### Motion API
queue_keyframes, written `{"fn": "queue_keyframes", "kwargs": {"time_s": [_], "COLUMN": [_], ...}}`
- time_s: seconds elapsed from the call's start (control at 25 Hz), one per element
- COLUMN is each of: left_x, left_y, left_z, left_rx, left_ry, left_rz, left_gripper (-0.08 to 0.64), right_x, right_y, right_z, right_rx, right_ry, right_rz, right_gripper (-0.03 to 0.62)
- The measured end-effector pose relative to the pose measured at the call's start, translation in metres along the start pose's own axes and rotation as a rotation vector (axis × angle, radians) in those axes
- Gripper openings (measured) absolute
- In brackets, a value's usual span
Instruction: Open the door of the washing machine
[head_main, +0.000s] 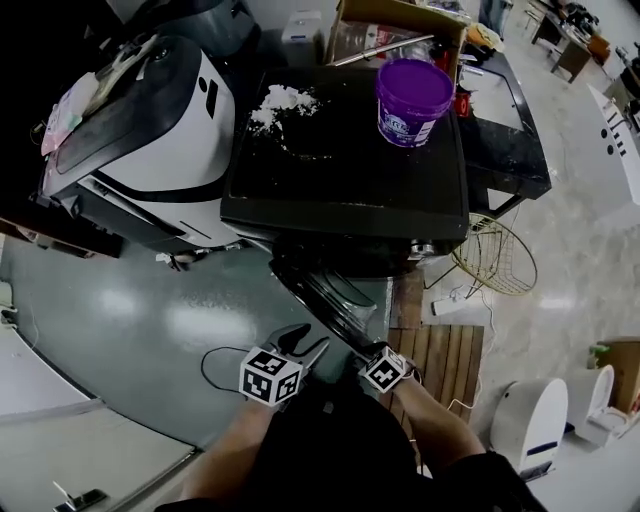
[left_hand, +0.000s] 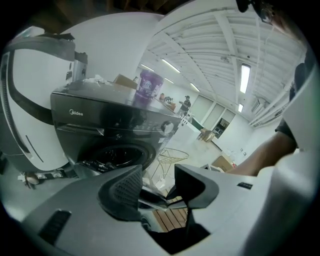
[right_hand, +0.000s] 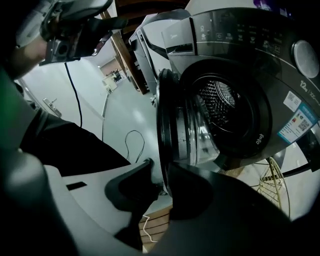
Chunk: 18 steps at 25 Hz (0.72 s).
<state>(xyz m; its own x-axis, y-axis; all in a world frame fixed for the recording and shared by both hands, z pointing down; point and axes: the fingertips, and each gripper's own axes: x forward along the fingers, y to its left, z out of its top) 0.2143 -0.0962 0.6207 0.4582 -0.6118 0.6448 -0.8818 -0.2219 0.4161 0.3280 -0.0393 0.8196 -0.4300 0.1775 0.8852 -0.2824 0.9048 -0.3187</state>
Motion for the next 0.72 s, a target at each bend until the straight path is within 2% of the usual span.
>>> {"fn": "queue_keyframes", "kwargs": {"time_s": [0.2, 0.36, 0.52, 0.6, 0.72], "left_x": [-0.022, -0.053, -0.092, -0.112, -0.144], "left_y": [0.005, 0.02, 0.034, 0.039, 0.044], "left_z": [0.002, -0.006, -0.021, -0.025, -0.032], "left_rx": [0.014, 0.053, 0.114, 0.122, 0.114], "left_ry": [-0.037, -0.06, -0.074, -0.097, -0.139], "left_rz": [-0.006, 0.002, 0.012, 0.005, 0.0], "left_gripper": [0.218, 0.216, 0.215, 0.215, 0.215], "right_x": [0.014, 0.023, 0.024, 0.022, 0.012], "right_y": [0.04, 0.06, 0.095, 0.113, 0.136], "right_z": [0.002, 0.013, 0.055, 0.08, 0.11], "right_rx": [0.017, -0.026, 0.013, 0.037, 0.016], "right_ry": [0.02, 0.017, -0.051, -0.109, -0.173], "right_rz": [0.069, 0.018, 0.001, 0.003, -0.014], "right_gripper": [0.123, 0.123, 0.124, 0.124, 0.123]}}
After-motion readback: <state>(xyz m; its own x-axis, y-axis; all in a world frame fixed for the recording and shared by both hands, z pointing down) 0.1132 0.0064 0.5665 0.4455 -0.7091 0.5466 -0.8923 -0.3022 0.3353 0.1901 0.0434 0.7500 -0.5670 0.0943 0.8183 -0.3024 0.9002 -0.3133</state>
